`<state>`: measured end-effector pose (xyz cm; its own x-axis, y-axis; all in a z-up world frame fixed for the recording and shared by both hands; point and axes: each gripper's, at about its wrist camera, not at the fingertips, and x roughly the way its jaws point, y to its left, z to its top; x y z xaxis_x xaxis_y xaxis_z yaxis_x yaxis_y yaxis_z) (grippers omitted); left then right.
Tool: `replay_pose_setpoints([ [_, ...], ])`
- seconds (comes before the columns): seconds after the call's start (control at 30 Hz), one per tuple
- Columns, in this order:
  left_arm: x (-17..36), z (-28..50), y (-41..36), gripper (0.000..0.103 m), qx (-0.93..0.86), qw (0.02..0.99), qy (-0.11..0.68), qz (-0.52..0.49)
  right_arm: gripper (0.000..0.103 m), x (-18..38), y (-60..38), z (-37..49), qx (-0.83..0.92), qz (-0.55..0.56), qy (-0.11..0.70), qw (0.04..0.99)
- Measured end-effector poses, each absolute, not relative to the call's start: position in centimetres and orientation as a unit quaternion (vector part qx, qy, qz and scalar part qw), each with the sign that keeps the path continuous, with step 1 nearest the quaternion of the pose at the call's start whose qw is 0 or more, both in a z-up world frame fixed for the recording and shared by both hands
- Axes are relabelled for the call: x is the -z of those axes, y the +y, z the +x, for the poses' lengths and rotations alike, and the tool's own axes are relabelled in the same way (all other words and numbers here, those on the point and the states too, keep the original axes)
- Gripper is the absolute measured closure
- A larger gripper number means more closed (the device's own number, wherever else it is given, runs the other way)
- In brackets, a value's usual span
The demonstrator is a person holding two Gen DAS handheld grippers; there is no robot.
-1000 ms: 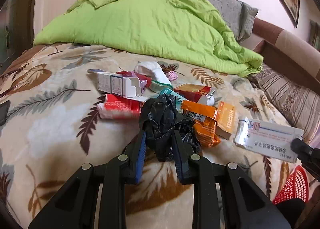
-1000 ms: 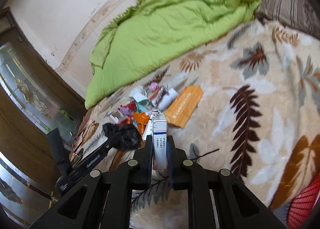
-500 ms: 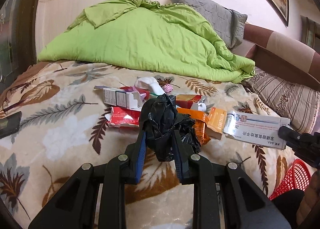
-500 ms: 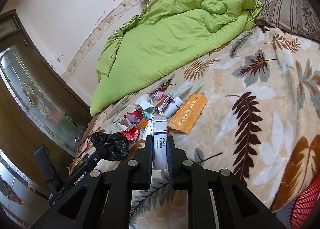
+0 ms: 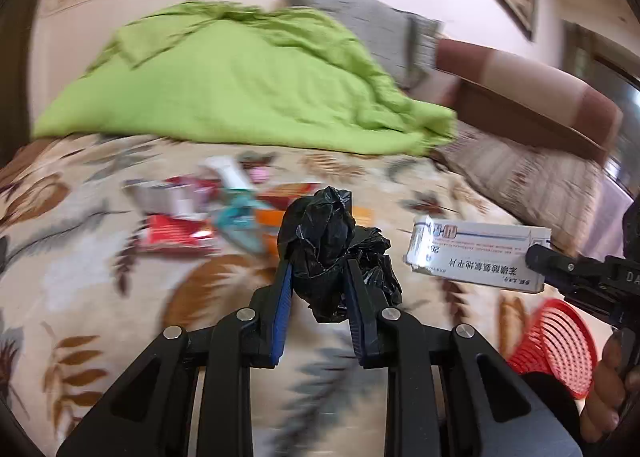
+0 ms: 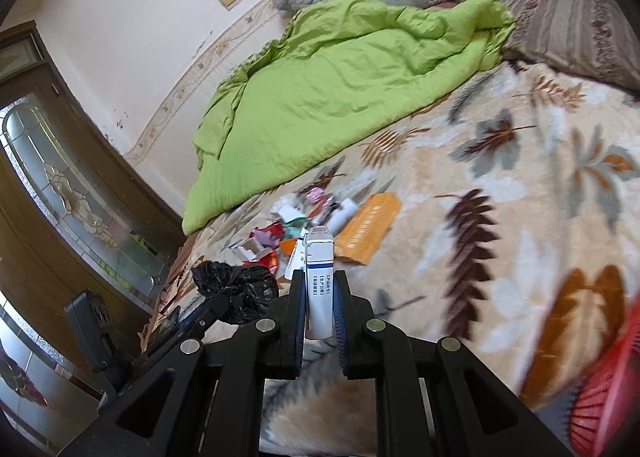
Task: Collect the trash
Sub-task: 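Carry the bag and white box over the red basket and open both tools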
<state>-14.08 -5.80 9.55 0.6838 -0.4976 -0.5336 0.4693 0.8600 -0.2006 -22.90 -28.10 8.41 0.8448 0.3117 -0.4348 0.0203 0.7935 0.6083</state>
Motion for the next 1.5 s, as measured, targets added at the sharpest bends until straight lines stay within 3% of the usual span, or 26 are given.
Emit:
replay_pose_setpoints([
  [0.57,-9.9,-25.0,-28.9,0.078,0.529,0.765,0.363,0.063,0.089,-7.4,-44.6,-41.8,0.200,0.328,0.271,0.882],
  [0.6,-9.8,-25.5,-29.8,0.077,0.530,0.763,0.362,0.072,0.088,-7.0,-45.0,-42.3,0.210,0.329,0.276,0.878],
  [0.67,-9.5,-26.0,-30.8,0.062,0.531,0.757,0.371,0.086,0.086,-6.4,-45.7,-42.8,0.230,0.332,0.284,0.869],
  [0.7,-9.5,-25.9,-31.0,0.044,0.530,0.755,0.376,0.086,0.082,-6.2,-46.1,-43.0,0.240,0.335,0.288,0.864],
  [0.73,-9.6,-25.8,-30.8,0.041,0.530,0.757,0.375,0.077,0.075,-5.9,-46.4,-43.3,0.246,0.337,0.291,0.861],
  [0.77,-9.8,-25.8,-30.3,0.041,0.531,0.758,0.373,0.068,0.058,-5.7,-46.7,-43.4,0.250,0.338,0.294,0.858],
  [0.8,-9.8,-25.7,-30.0,0.041,0.530,0.759,0.372,0.064,0.051,-5.7,-46.8,-43.6,0.255,0.338,0.292,0.858],
  [1.13,-11.1,-22.4,-23.7,0.038,0.471,0.803,0.365,0.028,0.051,-7.9,-44.8,-40.6,0.221,0.318,0.267,0.883],
  [1.5,-11.4,-17.9,-13.7,0.033,0.372,0.859,0.350,-0.011,0.049,-9.1,-38.6,-33.5,0.128,0.271,0.294,0.908],
])
